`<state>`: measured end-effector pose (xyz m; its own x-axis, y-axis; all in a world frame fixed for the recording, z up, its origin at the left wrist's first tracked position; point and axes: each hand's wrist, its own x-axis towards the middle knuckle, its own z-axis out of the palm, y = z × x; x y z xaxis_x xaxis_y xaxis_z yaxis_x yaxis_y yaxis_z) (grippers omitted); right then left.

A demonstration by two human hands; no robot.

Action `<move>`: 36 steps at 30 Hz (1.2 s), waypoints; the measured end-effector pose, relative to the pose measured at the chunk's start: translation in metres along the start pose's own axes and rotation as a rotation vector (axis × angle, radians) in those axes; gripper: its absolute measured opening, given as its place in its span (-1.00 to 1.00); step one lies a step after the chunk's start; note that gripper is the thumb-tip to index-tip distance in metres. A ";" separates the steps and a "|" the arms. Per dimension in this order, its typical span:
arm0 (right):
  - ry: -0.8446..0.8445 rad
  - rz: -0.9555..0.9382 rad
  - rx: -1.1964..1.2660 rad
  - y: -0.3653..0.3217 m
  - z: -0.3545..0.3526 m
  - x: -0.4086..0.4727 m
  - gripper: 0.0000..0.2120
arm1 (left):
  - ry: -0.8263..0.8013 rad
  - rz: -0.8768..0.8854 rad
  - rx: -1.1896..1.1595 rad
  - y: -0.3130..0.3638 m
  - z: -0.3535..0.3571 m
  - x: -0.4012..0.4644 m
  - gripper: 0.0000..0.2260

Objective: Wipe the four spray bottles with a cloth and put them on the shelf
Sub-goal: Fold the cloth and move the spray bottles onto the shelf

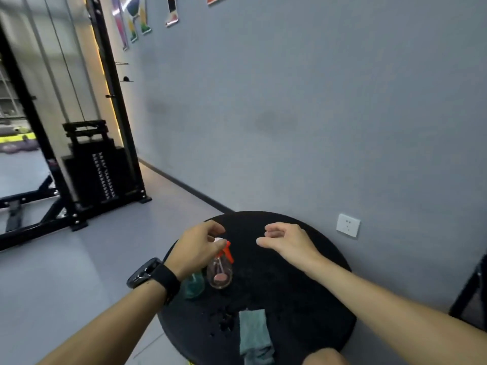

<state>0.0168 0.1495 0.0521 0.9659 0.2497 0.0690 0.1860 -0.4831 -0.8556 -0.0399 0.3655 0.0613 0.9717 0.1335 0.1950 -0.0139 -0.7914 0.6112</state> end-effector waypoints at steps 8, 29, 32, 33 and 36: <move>-0.100 0.016 -0.046 0.009 0.075 0.042 -0.48 | -0.004 -0.094 -0.015 -0.064 0.004 0.006 -0.77; -0.111 0.091 -0.021 0.066 0.167 0.125 -0.46 | -0.075 -0.162 -0.020 -0.131 0.051 0.054 -0.80; -0.109 0.091 0.039 0.070 0.174 0.130 -0.56 | -0.082 -0.169 -0.021 -0.134 0.054 0.055 -0.79; -0.110 0.085 0.046 0.071 0.176 0.132 -0.60 | -0.084 -0.169 -0.019 -0.135 0.055 0.056 -0.79; -0.124 0.072 0.045 0.075 0.178 0.133 -0.63 | -0.093 -0.171 -0.017 -0.135 0.055 0.057 -0.79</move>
<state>0.1273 0.2963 -0.0941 0.9462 0.3190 -0.0547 0.1063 -0.4659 -0.8784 0.0300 0.4469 -0.0526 0.9779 0.2083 0.0158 0.1497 -0.7514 0.6426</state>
